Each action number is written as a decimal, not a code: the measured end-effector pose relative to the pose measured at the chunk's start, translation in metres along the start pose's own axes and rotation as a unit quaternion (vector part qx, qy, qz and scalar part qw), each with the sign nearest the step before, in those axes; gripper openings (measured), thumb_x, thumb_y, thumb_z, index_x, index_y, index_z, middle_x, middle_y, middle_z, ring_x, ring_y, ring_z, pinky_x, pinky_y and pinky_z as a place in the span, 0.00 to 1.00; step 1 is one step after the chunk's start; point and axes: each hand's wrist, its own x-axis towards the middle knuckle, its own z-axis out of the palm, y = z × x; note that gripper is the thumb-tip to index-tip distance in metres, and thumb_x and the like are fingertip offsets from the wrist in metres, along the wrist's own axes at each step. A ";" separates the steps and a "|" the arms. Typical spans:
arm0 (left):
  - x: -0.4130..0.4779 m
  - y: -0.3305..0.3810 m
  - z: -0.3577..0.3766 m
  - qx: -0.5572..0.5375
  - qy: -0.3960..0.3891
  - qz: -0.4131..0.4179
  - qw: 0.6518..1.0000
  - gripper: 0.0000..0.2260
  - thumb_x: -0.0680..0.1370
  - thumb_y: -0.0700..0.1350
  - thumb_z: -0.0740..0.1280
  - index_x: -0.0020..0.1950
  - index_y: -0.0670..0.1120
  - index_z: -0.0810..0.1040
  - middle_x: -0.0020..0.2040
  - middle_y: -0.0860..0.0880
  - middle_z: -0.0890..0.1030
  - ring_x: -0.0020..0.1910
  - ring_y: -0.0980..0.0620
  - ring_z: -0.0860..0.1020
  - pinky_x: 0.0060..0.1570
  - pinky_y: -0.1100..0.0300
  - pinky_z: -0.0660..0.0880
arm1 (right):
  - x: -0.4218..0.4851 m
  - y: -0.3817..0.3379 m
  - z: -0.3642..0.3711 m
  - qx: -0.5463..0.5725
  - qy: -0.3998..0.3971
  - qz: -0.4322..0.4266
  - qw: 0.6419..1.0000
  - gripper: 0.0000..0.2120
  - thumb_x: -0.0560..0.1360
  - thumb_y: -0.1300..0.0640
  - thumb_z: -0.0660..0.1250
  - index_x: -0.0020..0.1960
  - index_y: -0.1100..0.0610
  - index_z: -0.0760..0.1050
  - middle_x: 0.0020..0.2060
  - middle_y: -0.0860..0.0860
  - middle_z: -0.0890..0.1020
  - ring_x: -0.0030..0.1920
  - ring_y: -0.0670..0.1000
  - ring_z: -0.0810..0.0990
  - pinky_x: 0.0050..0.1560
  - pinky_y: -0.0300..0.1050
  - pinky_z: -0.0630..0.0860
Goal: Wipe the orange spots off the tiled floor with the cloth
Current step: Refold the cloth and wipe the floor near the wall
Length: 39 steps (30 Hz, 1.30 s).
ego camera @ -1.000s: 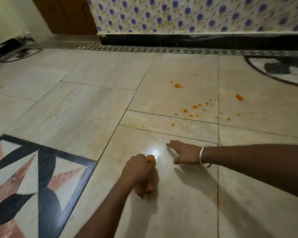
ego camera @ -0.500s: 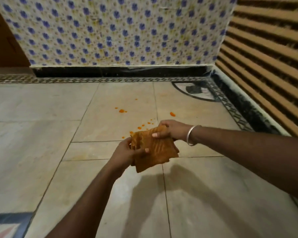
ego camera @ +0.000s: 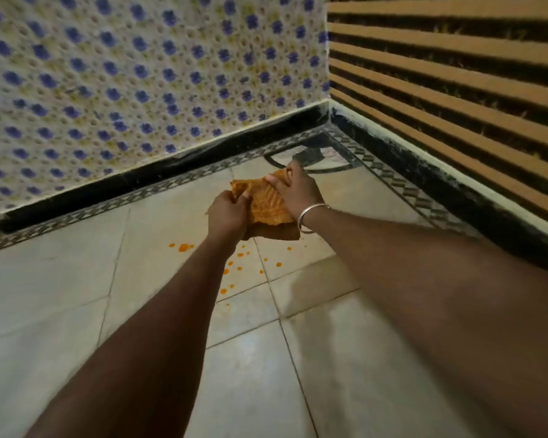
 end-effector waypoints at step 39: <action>0.065 0.095 0.119 -0.103 -0.264 0.030 0.958 0.14 0.83 0.52 0.69 0.56 0.41 0.81 0.46 0.39 0.85 0.33 0.45 0.81 0.19 0.61 0.73 | 0.049 -0.050 -0.180 -0.154 -0.106 0.247 0.951 0.18 0.82 0.56 0.64 0.69 0.51 0.64 0.57 0.55 0.75 0.52 0.54 0.81 0.46 0.53 0.84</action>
